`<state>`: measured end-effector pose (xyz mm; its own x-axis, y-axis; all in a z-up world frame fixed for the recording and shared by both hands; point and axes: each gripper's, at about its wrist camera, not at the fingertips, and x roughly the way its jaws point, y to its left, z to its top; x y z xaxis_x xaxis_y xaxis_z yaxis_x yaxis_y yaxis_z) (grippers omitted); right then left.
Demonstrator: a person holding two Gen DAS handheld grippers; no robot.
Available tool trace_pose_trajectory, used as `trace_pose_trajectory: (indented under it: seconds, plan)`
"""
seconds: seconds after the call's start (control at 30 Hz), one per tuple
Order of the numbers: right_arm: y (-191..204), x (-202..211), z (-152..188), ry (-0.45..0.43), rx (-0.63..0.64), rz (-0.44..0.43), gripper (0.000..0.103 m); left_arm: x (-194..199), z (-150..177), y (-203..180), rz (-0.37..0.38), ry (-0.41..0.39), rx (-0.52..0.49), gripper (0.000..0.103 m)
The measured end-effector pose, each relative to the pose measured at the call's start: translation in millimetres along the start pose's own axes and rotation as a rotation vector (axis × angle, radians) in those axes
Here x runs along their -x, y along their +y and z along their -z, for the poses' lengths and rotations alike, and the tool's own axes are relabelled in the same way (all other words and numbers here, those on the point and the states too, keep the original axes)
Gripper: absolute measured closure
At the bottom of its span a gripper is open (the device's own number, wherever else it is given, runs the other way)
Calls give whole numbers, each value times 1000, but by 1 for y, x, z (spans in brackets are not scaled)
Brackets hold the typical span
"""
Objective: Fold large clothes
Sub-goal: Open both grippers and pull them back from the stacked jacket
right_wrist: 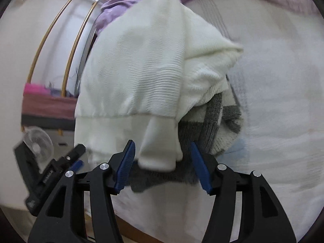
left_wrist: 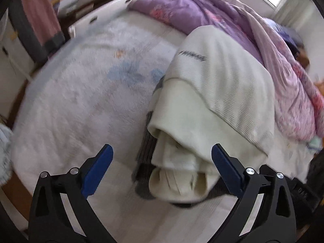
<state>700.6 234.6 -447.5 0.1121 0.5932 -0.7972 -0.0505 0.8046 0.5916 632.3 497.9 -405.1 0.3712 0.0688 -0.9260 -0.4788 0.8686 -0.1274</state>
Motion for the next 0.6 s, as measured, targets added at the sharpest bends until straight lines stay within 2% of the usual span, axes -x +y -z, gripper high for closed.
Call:
trace_pose_trajectory:
  seconds: [0.1,0.17,0.3,0.4,0.6]
  plan:
    - [18,27,3,-39,89,44,45,37,12,-22,-8,-74,-95,5]
    - [30,44,11,-67,140,66,43,58,19,-38,-21,-96,-141,5]
    - [51,86,32,-153,248,148,33,95,37,-70,7,-128,-224,5]
    - [51,125,52,-209,300,172,30,120,49,-89,40,-137,-246,5]
    - [50,193,95,-284,354,174,27,192,85,-122,75,-222,-265,5]
